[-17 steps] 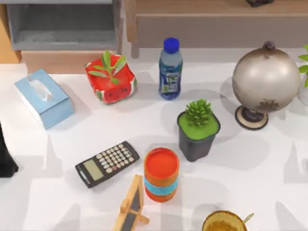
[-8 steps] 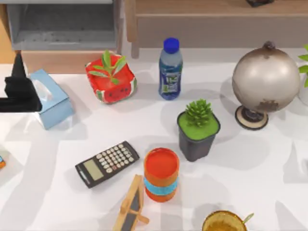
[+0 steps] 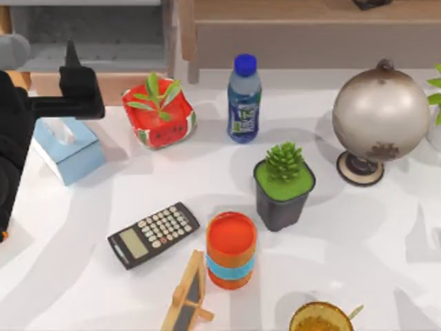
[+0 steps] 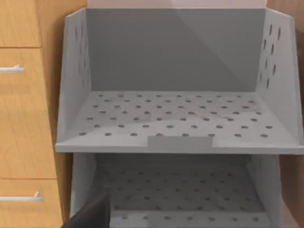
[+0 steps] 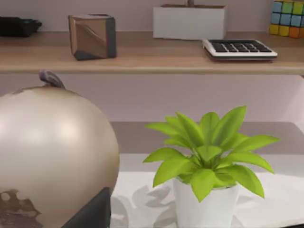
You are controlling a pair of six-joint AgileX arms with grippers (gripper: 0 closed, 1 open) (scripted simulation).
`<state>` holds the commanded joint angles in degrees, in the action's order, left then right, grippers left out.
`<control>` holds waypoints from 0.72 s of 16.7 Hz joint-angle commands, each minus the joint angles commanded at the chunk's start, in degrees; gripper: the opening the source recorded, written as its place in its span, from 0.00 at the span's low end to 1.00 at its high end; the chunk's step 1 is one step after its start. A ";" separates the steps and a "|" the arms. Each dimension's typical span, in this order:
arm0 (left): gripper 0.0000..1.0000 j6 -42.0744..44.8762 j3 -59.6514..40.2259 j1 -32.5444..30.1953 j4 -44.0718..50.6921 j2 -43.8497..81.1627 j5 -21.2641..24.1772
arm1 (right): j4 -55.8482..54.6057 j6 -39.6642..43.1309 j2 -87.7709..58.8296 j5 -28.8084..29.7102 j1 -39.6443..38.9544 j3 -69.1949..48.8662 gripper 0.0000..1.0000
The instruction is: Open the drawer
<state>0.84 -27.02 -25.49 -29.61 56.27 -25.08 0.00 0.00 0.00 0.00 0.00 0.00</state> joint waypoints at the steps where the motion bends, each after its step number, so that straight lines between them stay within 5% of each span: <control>1: 1.00 0.00 0.00 0.00 0.00 0.00 0.00 | 0.00 0.00 0.00 0.00 0.00 0.00 1.00; 6: 1.00 1.92 -0.97 2.08 -1.07 1.65 1.47 | 0.00 0.00 0.00 0.00 0.00 0.00 1.00; 12: 1.00 22.01 -10.91 18.63 -10.94 20.09 13.65 | 0.00 0.00 0.00 0.00 0.00 0.00 1.00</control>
<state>22.86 -37.93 -6.86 -40.55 76.36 -11.43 0.00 0.00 0.00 0.00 0.00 0.00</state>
